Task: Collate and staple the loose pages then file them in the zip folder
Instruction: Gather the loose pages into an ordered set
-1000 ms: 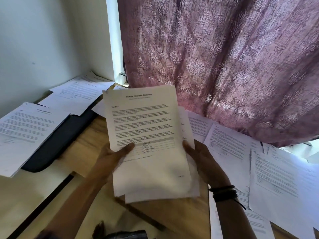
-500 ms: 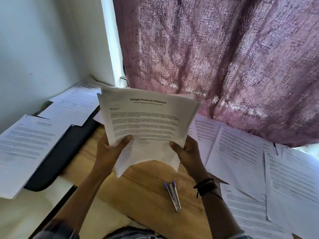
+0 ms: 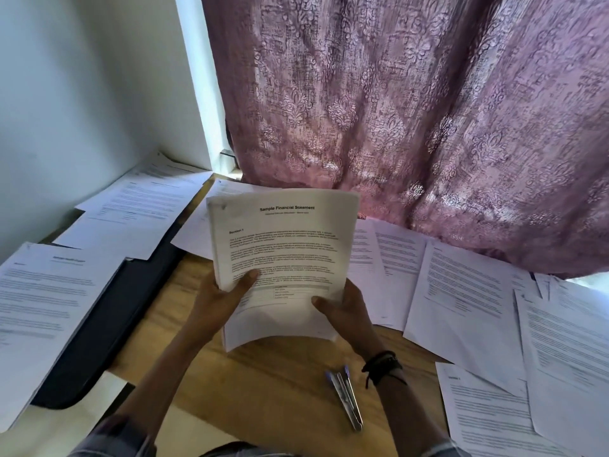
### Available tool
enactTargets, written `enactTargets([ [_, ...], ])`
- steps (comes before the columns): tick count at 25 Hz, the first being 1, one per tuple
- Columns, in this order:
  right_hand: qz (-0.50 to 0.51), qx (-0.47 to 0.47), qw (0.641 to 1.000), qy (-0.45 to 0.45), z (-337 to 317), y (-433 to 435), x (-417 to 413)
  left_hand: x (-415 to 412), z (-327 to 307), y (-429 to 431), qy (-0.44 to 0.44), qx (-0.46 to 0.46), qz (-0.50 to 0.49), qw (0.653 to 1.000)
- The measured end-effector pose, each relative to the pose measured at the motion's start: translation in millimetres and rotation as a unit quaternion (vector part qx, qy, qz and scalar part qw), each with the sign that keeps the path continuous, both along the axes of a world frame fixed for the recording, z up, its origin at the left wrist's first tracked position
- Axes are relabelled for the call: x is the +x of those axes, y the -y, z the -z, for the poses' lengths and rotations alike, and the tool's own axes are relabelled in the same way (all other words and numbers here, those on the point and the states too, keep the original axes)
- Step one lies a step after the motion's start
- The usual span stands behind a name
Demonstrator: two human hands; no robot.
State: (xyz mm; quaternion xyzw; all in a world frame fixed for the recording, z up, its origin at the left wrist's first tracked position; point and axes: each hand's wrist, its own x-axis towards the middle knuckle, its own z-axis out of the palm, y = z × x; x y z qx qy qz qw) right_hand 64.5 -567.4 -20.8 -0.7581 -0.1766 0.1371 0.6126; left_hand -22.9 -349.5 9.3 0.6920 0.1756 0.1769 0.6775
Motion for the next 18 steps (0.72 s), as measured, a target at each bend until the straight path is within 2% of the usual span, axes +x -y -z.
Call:
enactTargets([
  [2, 0.004, -0.005, 1.0, -0.005, 3, -4, 2, 7, -2, -1, -0.016, 0.026, 0.006, 1.0],
  [4, 0.025, 0.004, 1.0, -0.009, 0, -2, 6, 10, -10, -2, -0.012, 0.001, -0.019, 1.0],
  [7, 0.081, 0.067, 0.991, -0.078, -7, 15, 16, 16, -17, -5, 0.047, -0.156, -0.039, 0.986],
  [9, 0.108, 0.19, 0.955, -0.201, -13, 19, 11, 22, -14, -2, 0.043, -0.268, -0.095, 0.958],
  [11, 0.092, 0.248, 0.93, -0.254, -14, 9, -3, 26, -6, 11, 0.013, -0.326, -0.127, 0.937],
  [13, 0.067, 0.237, 0.943, -0.222, -12, -5, -18, 28, -2, 30, 0.015, -0.35, -0.085, 0.933],
  [16, 0.07, 0.197, 0.963, -0.169, -25, 5, -17, 24, -10, 35, 0.061, -0.363, -0.003, 0.93],
  [18, 0.043, 0.161, 0.973, -0.161, -36, 32, -5, 16, -24, 8, 0.108, -0.405, 0.013, 0.908],
])
